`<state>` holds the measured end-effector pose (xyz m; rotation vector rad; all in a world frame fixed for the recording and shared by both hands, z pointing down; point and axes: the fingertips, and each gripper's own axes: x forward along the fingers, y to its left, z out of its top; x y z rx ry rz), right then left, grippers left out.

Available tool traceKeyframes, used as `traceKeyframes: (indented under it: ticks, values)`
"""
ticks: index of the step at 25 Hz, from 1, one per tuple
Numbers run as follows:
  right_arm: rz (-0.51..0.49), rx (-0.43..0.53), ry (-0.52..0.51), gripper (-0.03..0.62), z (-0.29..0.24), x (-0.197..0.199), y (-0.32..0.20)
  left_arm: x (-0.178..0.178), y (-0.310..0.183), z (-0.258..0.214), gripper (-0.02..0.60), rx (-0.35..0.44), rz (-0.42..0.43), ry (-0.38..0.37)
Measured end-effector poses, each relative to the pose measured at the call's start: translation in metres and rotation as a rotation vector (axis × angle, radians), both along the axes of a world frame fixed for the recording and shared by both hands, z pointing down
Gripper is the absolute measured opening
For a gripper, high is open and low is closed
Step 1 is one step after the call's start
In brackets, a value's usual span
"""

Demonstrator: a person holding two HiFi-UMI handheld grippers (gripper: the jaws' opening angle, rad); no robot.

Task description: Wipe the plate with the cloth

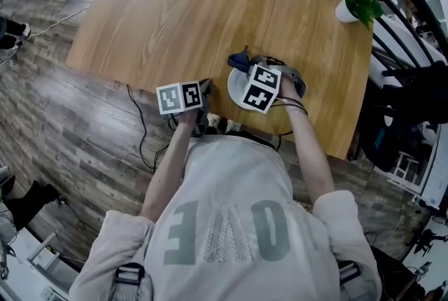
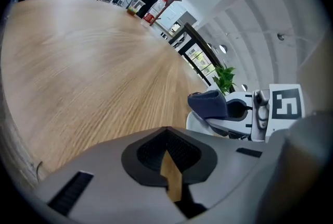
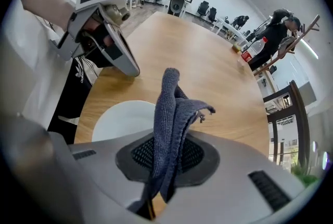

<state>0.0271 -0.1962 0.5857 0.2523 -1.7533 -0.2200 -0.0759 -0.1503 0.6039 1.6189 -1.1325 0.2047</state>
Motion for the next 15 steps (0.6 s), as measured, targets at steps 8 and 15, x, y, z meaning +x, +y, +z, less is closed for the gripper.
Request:
traceKeyframes:
  ticks: [8, 15]
  values:
    - [-0.032, 0.011, 0.053, 0.057, 0.01, 0.0, 0.001, -0.005, 0.004, -0.001, 0.008, 0.0, -0.03, 0.004]
    - [-0.128, -0.035, 0.056, 0.057, 0.012, -0.016, 0.033, -0.015, 0.009, 0.0, 0.008, -0.001, -0.025, 0.011]
